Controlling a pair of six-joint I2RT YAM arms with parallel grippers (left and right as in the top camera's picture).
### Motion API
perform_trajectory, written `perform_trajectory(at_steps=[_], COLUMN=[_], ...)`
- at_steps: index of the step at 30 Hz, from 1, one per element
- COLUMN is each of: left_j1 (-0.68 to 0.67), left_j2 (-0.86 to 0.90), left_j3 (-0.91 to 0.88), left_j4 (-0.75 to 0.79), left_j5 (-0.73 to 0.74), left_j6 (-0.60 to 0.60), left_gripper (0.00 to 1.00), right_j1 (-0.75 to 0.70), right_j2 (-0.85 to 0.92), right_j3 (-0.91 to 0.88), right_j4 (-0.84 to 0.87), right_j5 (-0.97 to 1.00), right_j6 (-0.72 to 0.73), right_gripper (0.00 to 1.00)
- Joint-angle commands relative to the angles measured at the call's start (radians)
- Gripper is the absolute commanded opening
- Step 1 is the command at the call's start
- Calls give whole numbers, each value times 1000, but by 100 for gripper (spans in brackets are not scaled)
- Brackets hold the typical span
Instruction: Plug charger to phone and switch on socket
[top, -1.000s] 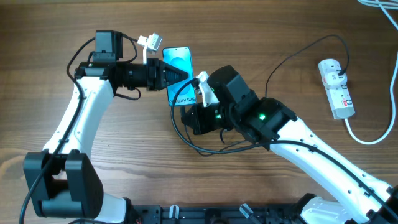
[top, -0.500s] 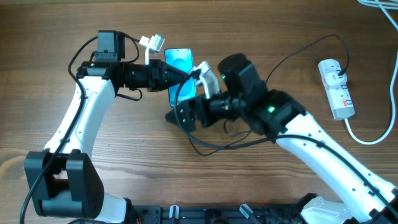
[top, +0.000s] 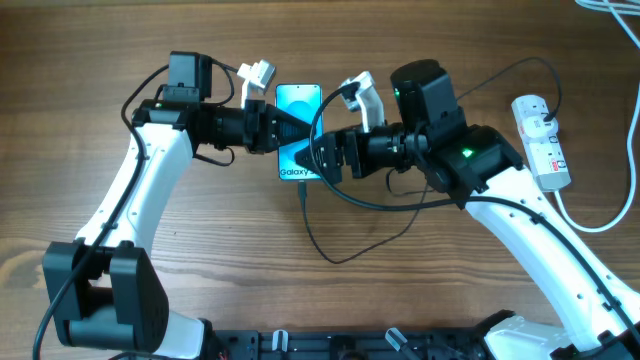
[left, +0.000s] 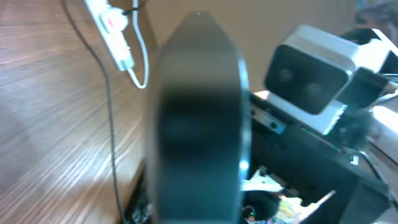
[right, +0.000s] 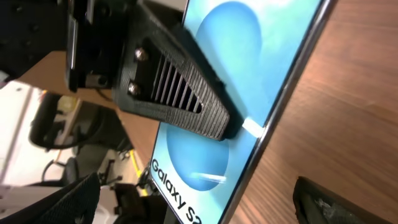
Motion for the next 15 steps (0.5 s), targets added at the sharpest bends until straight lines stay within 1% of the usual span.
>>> perform_trajectory(at_steps=[1,2,3,6,7,12,15], left_j1=[-1,-1,-1,-1,-1,-1,-1], left_j2=[-14,-14,-14,-14,-14,-14,-14], left_j3=[-5,-5,-5,-5,-5,-5,-5], left_j4=[7,6,6,13,25,87,122], left_j5=[113,113,113,113,113,113,113], left_j6=[-3,-3,-3,-3,-3,-2,-2], left_gripper=[4,4,4,4,4,4,4], right_j1=[-2,-2,-2,-2,-2,-2,-2], right_j2=[0,0,3,16,25,83,103], right_j3=[-38,-43,-44,-45,-45,-46,-46], right_j4=[45,64,79,104,109,148,181], right_j5=[-117,-135,-139,-140,-140,-199,-237], right_j6=[-20,-20,-17,17,31,35,36], right_gripper=[95,90,79,53,47,45,34])
